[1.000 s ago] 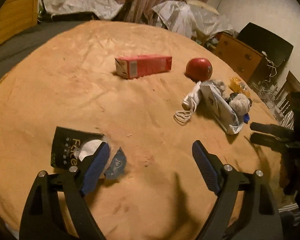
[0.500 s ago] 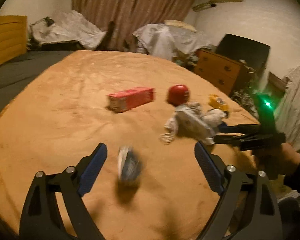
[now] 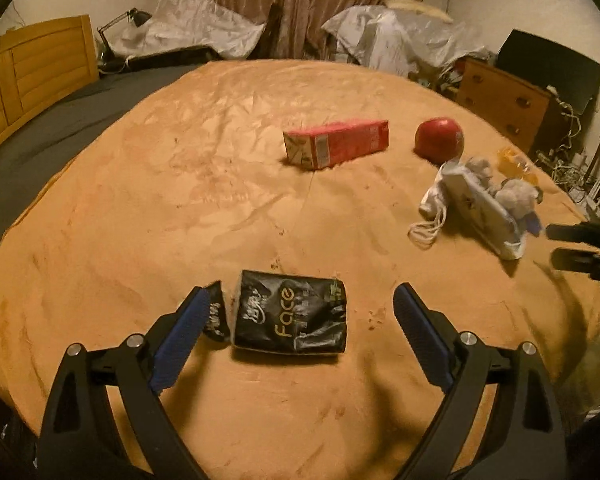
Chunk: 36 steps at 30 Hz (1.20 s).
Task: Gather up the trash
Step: 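Grasp the black Face wrapper with the left tool while the right tool grasps the white-blue packet, then carry the black wrapper and white-blue packet over the white bucket with both tools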
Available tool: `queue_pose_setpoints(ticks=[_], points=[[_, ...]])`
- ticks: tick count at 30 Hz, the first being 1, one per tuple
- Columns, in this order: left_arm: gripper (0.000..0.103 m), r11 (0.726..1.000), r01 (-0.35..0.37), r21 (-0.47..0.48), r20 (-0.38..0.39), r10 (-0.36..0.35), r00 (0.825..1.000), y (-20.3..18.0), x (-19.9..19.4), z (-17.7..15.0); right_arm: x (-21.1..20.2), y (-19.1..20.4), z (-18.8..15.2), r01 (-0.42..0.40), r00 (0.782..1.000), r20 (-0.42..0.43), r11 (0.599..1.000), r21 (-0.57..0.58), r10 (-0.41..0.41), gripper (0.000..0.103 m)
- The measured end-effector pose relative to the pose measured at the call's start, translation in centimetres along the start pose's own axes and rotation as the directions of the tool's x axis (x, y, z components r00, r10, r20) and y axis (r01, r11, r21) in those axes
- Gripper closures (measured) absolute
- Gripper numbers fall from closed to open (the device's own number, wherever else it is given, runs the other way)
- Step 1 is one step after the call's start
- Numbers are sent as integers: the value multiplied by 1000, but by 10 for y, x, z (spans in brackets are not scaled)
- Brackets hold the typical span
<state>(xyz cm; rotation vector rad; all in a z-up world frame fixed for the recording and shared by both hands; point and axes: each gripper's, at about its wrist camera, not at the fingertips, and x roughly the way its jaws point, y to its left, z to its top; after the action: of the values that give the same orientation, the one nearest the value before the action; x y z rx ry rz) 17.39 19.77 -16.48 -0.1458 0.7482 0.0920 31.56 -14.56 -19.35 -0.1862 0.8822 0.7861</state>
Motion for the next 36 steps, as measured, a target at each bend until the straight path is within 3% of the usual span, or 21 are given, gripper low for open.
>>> queue_pose_setpoints(ticks=[9, 16, 18, 20, 21, 28, 36], points=[[14, 997, -52, -53, -72, 48, 996, 3, 29, -9, 28, 20, 28, -8, 999, -37, 996, -91, 5, 33], [16, 998, -63, -29, -68, 60, 996, -5, 31, -11, 69, 17, 56, 96, 989, -96, 986, -137, -110, 34], [24, 997, -77, -27, -64, 75, 995, -6, 32, -10, 81, 20, 59, 127, 983, -108, 978, -163, -146, 40], [37, 996, -91, -22, -57, 90, 994, -6, 31, -11, 91, 23, 59, 167, 975, -115, 969, -184, -190, 63], [38, 996, -88, -25, -53, 87, 995, -6, 30, -10, 92, 22, 58, 177, 974, -109, 969, -174, -197, 64], [42, 996, -80, -44, -8, 80, 997, -11, 12, -7, 47, 19, 42, 142, 990, 24, 989, -30, -141, 70], [42, 1000, -21, 19, 112, 19, 994, -65, -35, 14, -29, 25, 17, 129, 973, 182, 988, 85, -142, 70]])
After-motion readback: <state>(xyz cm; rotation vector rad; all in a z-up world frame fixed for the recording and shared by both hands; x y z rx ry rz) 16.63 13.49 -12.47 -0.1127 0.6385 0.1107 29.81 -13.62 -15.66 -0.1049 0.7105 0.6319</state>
